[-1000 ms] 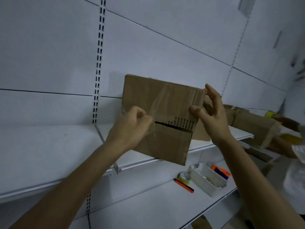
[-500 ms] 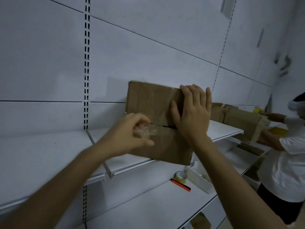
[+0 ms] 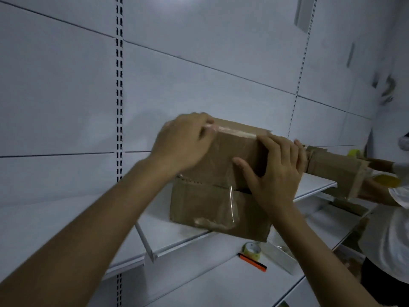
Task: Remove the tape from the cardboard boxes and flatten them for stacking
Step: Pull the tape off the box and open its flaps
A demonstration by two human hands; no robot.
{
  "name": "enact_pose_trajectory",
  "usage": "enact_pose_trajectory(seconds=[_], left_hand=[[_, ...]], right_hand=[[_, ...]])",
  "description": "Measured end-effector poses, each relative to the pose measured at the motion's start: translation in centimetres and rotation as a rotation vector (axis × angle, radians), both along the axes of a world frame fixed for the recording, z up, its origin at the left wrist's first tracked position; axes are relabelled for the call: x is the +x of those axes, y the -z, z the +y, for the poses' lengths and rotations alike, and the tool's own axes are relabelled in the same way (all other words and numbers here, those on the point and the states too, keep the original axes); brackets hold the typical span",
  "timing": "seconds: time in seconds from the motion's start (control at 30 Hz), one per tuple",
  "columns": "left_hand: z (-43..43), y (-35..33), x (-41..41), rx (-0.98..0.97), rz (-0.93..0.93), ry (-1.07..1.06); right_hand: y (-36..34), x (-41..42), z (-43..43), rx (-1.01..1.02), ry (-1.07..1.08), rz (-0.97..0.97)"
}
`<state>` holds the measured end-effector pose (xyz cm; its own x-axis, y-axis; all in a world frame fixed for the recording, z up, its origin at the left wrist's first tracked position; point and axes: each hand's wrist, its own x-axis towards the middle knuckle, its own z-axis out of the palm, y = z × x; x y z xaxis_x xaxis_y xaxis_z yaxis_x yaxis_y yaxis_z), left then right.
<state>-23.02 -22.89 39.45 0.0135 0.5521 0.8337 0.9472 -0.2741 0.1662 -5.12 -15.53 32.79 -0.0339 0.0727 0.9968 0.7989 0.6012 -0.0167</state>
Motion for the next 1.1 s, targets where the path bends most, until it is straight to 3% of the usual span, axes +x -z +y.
enact_pose_trajectory(seconds=[0.1, 0.3, 0.43, 0.53, 0.63, 0.73, 0.83, 1.0, 1.1], left_hand=[[0.8, 0.7, 1.3, 0.131, 0.172, -0.093], [0.1, 1.4, 0.5, 0.355, 0.076, -0.093], [-0.1, -1.6, -0.8, 0.127, -0.069, -0.033], [0.8, -3.8, -1.1, -0.138, 0.034, 0.01], [1.3, -3.1, -2.8, -0.042, 0.06, -0.001], [2.0, -1.0, -6.9, 0.061, 0.023, -0.135], [3.4, 1.9, -8.9, 0.001, -0.078, -0.212], [5.4, 10.5, -5.3, -0.062, -0.384, 0.043], [5.9, 12.1, -3.8, 0.01, -0.313, 0.097]], right_hand=[[1.0, 0.5, -0.5, 0.027, -0.024, 0.052], [0.9, -0.3, -1.0, 0.151, -0.092, 0.023], [1.2, -1.7, -0.8, 0.358, -0.103, -0.016], [4.6, -4.3, -0.9, 0.447, -0.127, -0.195], [9.0, -5.9, -0.4, 0.364, -0.176, -0.298], [10.3, -6.0, 0.6, 0.241, -0.201, -0.202], [9.3, -5.5, 1.0, 0.144, -0.195, -0.145], [5.9, -4.9, 1.3, -0.104, -0.215, -0.057], [3.3, -5.0, 3.1, -0.169, -0.006, -0.12]])
